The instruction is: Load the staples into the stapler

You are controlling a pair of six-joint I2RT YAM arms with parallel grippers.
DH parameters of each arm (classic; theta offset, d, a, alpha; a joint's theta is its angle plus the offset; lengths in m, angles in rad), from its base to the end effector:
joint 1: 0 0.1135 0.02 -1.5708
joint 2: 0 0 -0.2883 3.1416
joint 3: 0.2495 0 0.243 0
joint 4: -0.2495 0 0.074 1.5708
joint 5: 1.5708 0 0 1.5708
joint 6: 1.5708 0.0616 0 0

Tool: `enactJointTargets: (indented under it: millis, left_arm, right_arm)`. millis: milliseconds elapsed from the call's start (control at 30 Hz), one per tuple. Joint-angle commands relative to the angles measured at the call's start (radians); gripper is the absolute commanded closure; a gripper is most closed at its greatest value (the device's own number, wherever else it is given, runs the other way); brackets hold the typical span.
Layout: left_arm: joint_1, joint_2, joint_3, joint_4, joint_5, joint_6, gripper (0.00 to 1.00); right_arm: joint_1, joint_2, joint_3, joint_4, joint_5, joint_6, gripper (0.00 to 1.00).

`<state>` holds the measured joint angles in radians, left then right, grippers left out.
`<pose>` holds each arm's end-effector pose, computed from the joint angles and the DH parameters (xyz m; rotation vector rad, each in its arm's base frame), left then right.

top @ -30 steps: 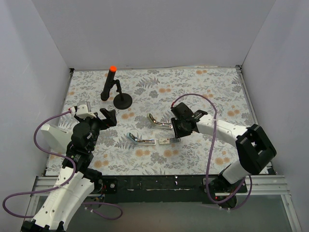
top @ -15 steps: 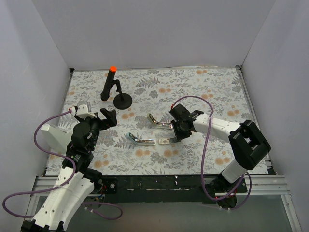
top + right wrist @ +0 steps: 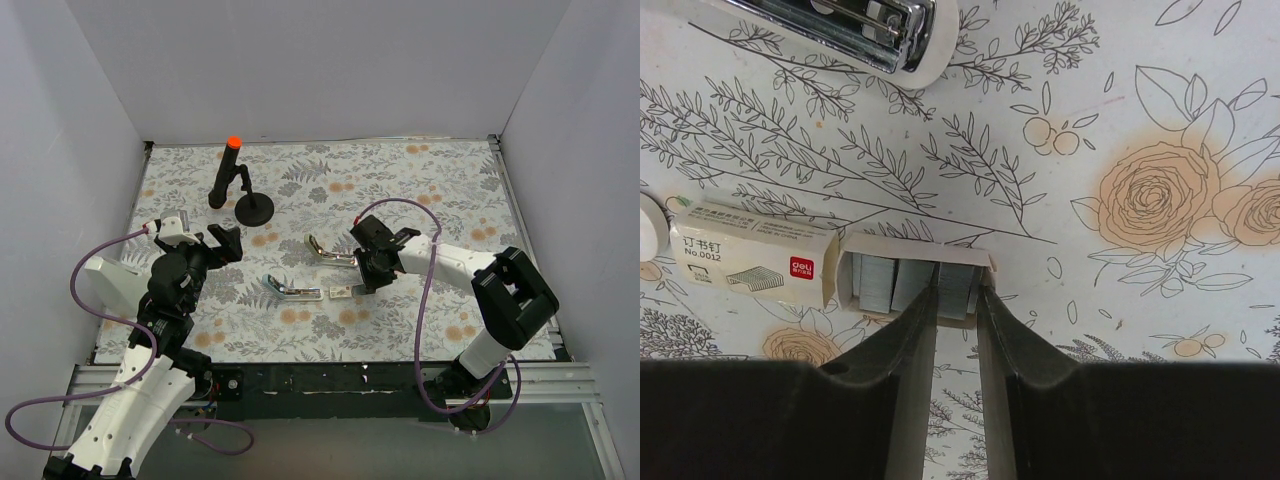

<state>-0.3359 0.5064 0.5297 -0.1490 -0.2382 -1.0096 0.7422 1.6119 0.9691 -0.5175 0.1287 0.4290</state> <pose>0.1320 -0.0307 0.3020 -0.7522 1.5896 -0.7971 0.2340 0.2038 0.1846 -0.3888 2.6971 0.1672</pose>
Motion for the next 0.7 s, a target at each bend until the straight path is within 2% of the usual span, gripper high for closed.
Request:
enactJointTargets:
  millis: [0,667]
  left_arm:
    - [-0.003,-0.016,-0.013,0.011,0.007,0.014,0.02]
    - [-0.005,-0.017,-0.011,0.011,0.005,0.014,0.02]
  right_arm:
    - [0.006,0.02,0.028,-0.003,0.029,0.011,0.7]
    - [0.013,-0.007,0.046,-0.027,0.052,0.011,0.77]
